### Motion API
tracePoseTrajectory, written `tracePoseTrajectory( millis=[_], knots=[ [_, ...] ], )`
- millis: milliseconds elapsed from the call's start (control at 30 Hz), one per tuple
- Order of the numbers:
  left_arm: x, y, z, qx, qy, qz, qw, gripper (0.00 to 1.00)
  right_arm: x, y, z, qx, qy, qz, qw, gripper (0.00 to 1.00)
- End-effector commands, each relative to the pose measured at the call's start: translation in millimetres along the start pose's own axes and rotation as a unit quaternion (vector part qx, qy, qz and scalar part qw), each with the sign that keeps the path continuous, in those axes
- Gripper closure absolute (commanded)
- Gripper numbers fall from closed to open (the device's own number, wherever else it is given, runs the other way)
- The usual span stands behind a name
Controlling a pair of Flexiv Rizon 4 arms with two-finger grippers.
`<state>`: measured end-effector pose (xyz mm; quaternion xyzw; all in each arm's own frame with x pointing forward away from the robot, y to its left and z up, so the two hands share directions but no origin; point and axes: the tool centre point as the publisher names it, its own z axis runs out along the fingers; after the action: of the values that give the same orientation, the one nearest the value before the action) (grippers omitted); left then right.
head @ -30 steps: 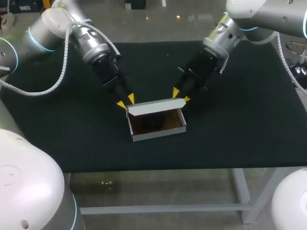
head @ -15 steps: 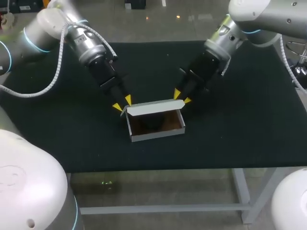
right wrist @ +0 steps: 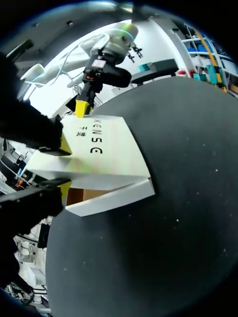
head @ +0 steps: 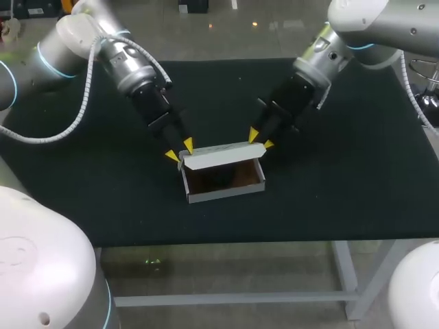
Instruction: Assemble the packaging by folding the flat box into shape, placing the metal phone stand inside, and closing the box properly
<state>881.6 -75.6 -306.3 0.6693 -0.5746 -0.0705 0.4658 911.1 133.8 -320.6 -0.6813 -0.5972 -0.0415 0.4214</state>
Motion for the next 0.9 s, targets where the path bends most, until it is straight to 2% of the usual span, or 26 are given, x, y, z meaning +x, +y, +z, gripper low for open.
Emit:
tracePoseTrajectory(
  millis=[33,267,533,900],
  knots=[
    [1.9,3.3,5,0.007,0.007,0.002,1.0,0.61,1,0,0,-0.001,0.003,-0.001,1.0,0.65],
    [4.6,3.2,8,0.019,0.027,0.0,0.999,0.66,1,0,1,-0.002,0.005,-0.001,1.0,0.65],
    [6.0,-1.6,5,0.023,0.05,-0.002,0.998,0.67,1,0,2,-0.002,0.006,0.0,1.0,0.65],
    [13.1,-5.2,0,0.023,0.057,0.002,0.998,0.69,5,0,3,-0.002,0.005,-0.002,1.0,0.65]
  ],
)
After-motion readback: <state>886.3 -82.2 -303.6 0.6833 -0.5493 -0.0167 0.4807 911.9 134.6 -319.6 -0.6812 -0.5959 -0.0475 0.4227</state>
